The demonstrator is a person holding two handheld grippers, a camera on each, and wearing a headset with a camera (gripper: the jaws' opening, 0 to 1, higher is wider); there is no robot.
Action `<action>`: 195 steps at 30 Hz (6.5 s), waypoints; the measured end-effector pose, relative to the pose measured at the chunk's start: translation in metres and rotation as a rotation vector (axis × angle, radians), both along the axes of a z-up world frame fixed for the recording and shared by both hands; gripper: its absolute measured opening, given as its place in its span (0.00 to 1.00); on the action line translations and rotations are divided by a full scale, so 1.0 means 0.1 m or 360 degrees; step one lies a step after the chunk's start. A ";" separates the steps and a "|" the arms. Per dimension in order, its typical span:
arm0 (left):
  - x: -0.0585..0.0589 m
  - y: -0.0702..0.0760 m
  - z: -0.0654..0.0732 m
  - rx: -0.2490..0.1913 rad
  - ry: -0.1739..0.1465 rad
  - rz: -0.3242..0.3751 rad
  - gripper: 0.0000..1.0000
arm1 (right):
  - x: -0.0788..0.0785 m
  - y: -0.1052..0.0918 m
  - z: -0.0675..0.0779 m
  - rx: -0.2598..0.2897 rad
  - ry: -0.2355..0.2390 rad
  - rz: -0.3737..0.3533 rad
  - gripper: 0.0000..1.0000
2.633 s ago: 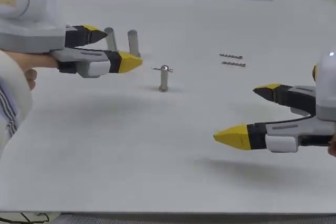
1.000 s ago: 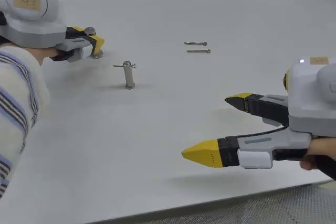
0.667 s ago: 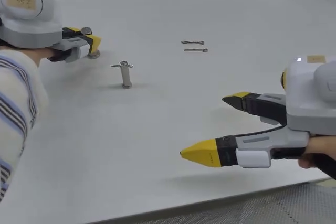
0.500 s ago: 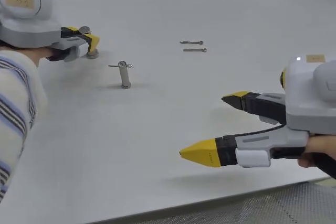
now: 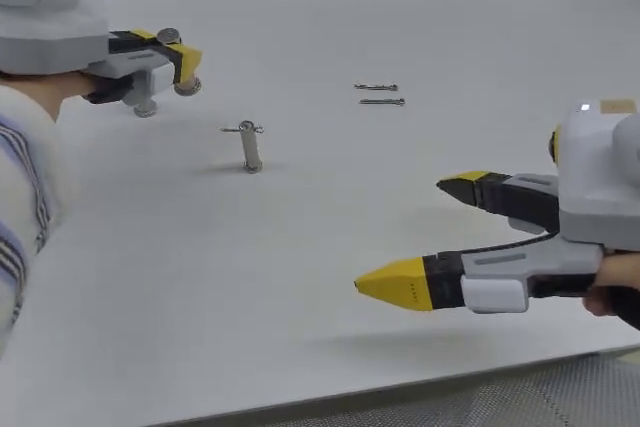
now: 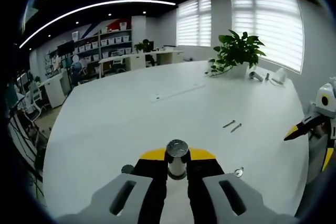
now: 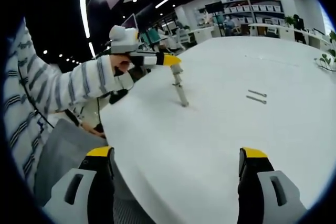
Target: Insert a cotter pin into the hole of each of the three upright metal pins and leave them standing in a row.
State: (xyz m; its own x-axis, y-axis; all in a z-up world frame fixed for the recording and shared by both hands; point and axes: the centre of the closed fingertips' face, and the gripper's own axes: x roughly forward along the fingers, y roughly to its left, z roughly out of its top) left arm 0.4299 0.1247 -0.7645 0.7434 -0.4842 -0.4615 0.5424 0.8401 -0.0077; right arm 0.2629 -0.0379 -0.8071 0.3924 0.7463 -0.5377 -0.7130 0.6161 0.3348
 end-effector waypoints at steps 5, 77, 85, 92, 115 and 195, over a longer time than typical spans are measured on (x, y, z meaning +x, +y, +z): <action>-0.21 -0.02 0.11 -0.0009 -0.0001 0.0031 0.11 | -0.01 -0.01 0.01 0.0001 -0.0006 0.0015 1.00; -0.99 -0.40 -0.62 0.0117 0.0226 0.0267 0.13 | -0.07 -0.12 0.01 -0.0059 -0.0016 0.0117 0.98; -1.01 -0.33 -0.59 0.0166 0.0228 0.0174 0.52 | -0.06 -0.14 0.03 -0.0071 -0.0026 0.0128 0.98; -1.07 -0.26 -0.36 0.0067 0.0113 0.0014 0.88 | -0.03 -0.13 0.05 -0.0062 -0.0010 0.0167 0.98; -1.58 -0.35 -0.28 -0.0145 0.0234 -0.0389 0.99 | 0.56 -0.40 0.17 -0.0481 -0.0153 0.0574 0.82; -1.67 -0.11 -0.34 -0.0318 0.0346 -0.0336 0.89 | 1.79 -0.34 -0.56 -0.1223 -0.0274 0.0910 0.03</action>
State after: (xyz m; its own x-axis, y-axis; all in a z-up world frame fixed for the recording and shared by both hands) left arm 0.2627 0.1133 -0.7990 0.5123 -0.7131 -0.4786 0.6712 0.6801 -0.2949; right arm 0.4415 -0.0718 -0.8632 0.1983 0.3180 -0.9271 -0.9741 0.1684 -0.1506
